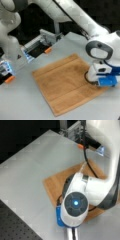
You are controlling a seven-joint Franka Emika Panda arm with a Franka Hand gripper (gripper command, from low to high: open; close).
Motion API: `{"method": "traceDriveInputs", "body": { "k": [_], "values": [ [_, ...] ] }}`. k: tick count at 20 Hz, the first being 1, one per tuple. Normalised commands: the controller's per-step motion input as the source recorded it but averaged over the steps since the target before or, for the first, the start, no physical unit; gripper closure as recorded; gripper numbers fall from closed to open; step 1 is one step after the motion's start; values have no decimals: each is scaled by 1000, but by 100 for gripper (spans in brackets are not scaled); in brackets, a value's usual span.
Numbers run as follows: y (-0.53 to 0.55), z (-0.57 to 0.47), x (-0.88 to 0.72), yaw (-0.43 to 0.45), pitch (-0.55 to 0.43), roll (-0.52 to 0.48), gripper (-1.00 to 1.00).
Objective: Folding a towel twice
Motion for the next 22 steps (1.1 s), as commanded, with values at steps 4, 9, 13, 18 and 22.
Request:
{"method": "traceDriveInputs", "body": {
  "k": [4,9,13,18,22],
  "values": [
    [-136,-116,-169,43,111,-12,100],
    [-135,-72,-176,43,104,-8,100],
    [-123,4,-185,59,119,-3,100],
    [-96,159,-215,106,144,27,100],
    [-141,355,-318,154,80,108,100]
  ]
}}
